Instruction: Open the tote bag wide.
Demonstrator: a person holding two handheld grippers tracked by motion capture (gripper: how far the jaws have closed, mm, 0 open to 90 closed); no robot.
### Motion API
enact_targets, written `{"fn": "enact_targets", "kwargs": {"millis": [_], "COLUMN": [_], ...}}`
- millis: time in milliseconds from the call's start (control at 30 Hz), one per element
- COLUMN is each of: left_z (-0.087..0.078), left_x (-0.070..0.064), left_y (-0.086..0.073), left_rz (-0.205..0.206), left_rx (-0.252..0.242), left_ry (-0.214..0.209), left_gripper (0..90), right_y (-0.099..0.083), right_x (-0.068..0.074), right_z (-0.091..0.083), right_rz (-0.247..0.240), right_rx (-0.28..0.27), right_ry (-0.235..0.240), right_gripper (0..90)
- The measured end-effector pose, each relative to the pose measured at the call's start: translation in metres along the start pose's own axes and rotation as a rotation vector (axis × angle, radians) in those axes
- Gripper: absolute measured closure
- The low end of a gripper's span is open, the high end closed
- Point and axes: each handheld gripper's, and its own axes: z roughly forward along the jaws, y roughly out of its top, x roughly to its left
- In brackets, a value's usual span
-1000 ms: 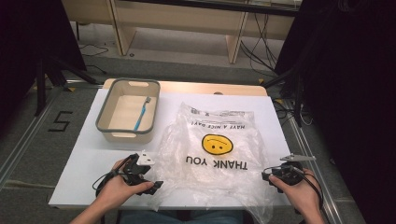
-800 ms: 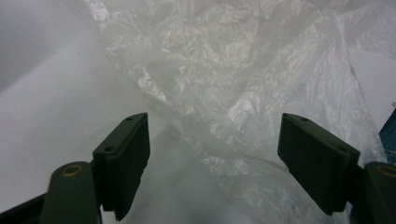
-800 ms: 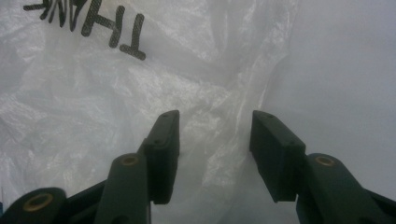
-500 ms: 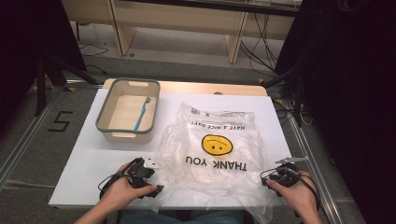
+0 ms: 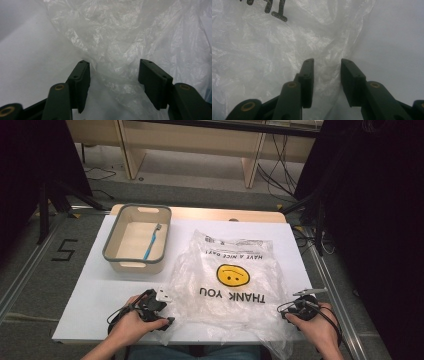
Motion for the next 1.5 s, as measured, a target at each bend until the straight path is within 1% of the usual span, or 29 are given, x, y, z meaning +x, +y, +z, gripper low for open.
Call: {"fn": "enact_targets", "kwargs": {"millis": [67,100,167,200,333,367,400,433,467,500,533,600,633,700,733,800,833,933,967,1000,1033,1200,1233,1300,1433,1500], "left_z": [0.0,0.0,-0.001,0.0,-0.001,-0.001,-0.001,-0.001,-0.001,0.0,0.0,0.001,0.001,0.001,0.002,0.003,0.004,0.006,0.007,0.007,0.007,0.01,0.012,0.016,0.022,0.024], "left_x": [0.0,-0.001,-0.002,-0.003,-0.006,-0.007,-0.007,-0.007,-0.008,-0.008,-0.008,-0.008,-0.008,-0.008,-0.008,-0.006,-0.005,-0.001,0.0,0.002,0.004,0.017,0.019,0.023,0.03,0.035], "left_y": [0.0,0.001,0.001,0.002,0.004,0.004,0.005,0.005,0.005,0.006,0.006,0.007,0.008,0.009,0.01,0.011,0.013,0.018,0.021,0.024,0.026,0.048,0.052,0.061,0.076,0.084], "left_rz": [-0.004,-0.005,-0.002,-0.002,0.005,0.006,0.004,0.004,0.002,0.001,0.006,0.013,0.022,0.03,0.027,0.027,0.035,0.046,0.044,0.042,0.043,0.063,0.066,0.071,0.075,0.066], "left_rx": [0.004,0.005,0.009,0.009,0.021,0.023,0.025,0.027,0.028,0.029,0.031,0.026,0.027,0.028,0.027,0.018,0.019,0.007,0.003,-0.002,-0.01,-0.046,-0.045,-0.05,-0.054,-0.06], "left_ry": [0.007,0.011,0.014,0.017,0.019,0.018,0.018,0.014,0.016,0.019,0.023,0.019,0.025,0.025,0.021,0.025,0.028,0.065,0.069,0.076,0.084,0.165,0.178,0.208,0.258,0.271], "left_gripper": [47.3,47.3,49.8,54.1,63.0,63.0,64.9,70.2,72.5,72.5,75.2,82.0,87.1,88.3,89.1,89.2,89.3,89.4,89.4,89.4,89.4,89.4,89.4,89.4,89.4,89.4], "right_y": [0.0,0.0,0.001,0.001,0.002,0.002,0.002,0.002,0.002,0.002,0.002,0.002,0.001,0.001,0.001,0.0,0.0,0.001,0.001,0.002,0.002,0.002,0.002,0.002,0.002,0.002], "right_x": [0.001,0.001,0.003,0.005,0.005,0.005,0.005,0.004,0.004,0.004,0.004,0.003,0.002,0.002,0.001,0.001,0.001,0.001,0.001,0.002,0.002,0.001,0.001,0.001,0.001,0.002], "right_z": [0.0,0.0,0.001,0.001,0.001,0.001,0.001,0.001,0.001,0.001,0.001,0.001,0.001,0.001,0.001,0.0,0.0,-0.002,-0.003,-0.005,-0.005,-0.009,-0.011,-0.011,-0.012,-0.012], "right_rz": [-0.015,-0.015,-0.027,-0.039,-0.039,-0.039,-0.038,-0.034,-0.027,-0.027,-0.024,-0.006,0.007,0.01,0.019,0.023,0.03,0.034,0.038,0.047,0.047,0.074,0.089,0.096,0.113,0.117], "right_rx": [0.004,0.004,0.009,0.015,0.017,0.017,0.017,0.019,0.018,0.018,0.018,0.015,0.011,0.008,0.004,0.004,-0.002,-0.013,-0.019,-0.036,-0.036,-0.066,-0.085,-0.093,-0.104,-0.107], "right_ry": [-0.012,-0.012,-0.029,-0.038,-0.036,-0.036,-0.033,-0.027,-0.022,-0.022,-0.02,-0.008,-0.003,-0.002,0.001,0.003,0.008,0.011,0.01,0.005,0.005,0.01,0.017,0.025,0.033,0.037], "right_gripper": [66.6,66.6,68.2,70.6,77.4,77.4,79.3,83.0,84.8,84.8,87.2,90.0,90.0,90.0,90.0,90.0,90.0,90.0,90.0,90.0,90.0,90.0,90.0,90.0,90.0,90.0]}}
